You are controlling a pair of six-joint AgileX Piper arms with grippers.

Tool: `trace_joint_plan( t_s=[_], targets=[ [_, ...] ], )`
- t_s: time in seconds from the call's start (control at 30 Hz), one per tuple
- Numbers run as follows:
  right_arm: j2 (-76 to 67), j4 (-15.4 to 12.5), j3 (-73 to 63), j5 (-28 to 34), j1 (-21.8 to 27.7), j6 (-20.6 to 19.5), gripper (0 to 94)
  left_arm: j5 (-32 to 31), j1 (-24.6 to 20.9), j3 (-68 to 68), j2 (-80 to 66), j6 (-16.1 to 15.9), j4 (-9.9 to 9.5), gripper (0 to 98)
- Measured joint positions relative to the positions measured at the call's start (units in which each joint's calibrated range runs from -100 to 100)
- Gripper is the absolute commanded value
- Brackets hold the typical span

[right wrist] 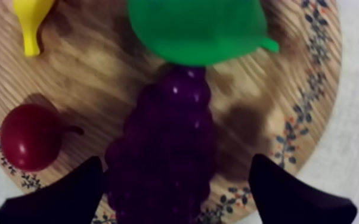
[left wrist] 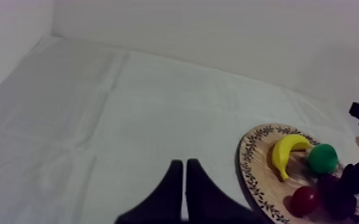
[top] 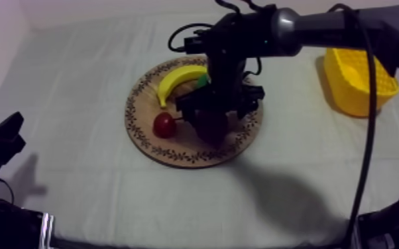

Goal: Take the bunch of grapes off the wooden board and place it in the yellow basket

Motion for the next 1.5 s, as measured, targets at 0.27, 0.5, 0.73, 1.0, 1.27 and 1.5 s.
trace_joint_plan(
  t_s=[0.27,0.5,0.73,1.0,1.27,1.5],
  targets=[
    [2.99,-0.82,-1.84,-1.33,0.33,0.78,59.0,0.0,0.0,0.0,0.0,0.0,0.0,0.1],
    [3.06,-1.25,-2.42,-2.11,0.91,1.6,32.2,0.0,0.0,0.0,0.0,0.0,0.0,0.1],
    [-0.91,-1.09,-0.38,-2.63,1.51,1.57,30.9,0.0,0.0,0.0,0.0,0.0,0.0,0.1],
    [-11.19,1.3,3.46,0.88,3.64,2.16,33.1,0.0,0.0,0.0,0.0,0.0,0.0,0.1],
    [-22.58,4.1,4.31,3.91,8.72,4.47,35.7,0.0,0.0,0.0,0.0,0.0,0.0,0.1],
    [-31.05,5.76,1.84,4.21,16.26,9.24,37.8,0.0,0.0,0.0,0.0,0.0,0.0,0.1]
  ],
)
